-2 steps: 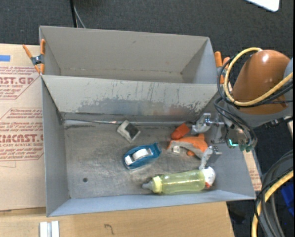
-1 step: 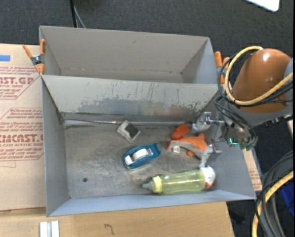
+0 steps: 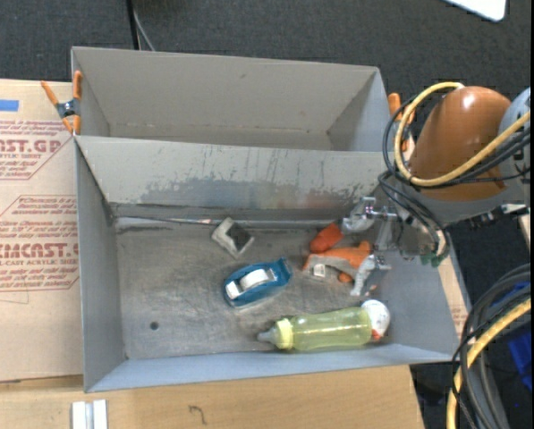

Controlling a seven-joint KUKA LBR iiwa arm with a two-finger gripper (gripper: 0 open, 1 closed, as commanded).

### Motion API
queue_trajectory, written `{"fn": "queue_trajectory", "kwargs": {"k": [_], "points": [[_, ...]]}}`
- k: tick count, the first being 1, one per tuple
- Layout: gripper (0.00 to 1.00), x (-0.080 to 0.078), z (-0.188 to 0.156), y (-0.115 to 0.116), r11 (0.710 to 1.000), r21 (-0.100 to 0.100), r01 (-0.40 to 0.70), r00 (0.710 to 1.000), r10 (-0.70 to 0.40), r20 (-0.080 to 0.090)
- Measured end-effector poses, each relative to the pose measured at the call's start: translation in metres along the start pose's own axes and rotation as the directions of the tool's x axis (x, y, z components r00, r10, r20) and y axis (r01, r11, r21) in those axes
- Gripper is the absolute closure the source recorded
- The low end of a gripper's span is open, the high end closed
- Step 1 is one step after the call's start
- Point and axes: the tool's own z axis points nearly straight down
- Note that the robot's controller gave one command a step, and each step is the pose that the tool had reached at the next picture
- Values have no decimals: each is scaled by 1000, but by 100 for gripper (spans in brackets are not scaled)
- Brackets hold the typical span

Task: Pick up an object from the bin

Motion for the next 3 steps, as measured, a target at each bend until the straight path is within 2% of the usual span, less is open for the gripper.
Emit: {"fn": "queue_trajectory", "kwargs": {"k": [1,2,3], "points": [[0,-16,61,3,999,-1,-43,999,43,-2],[100,-73,98,-29,934,-11,-356,934,357,7],[100,-73,98,-30,934,-10,-357,934,357,7]]}}
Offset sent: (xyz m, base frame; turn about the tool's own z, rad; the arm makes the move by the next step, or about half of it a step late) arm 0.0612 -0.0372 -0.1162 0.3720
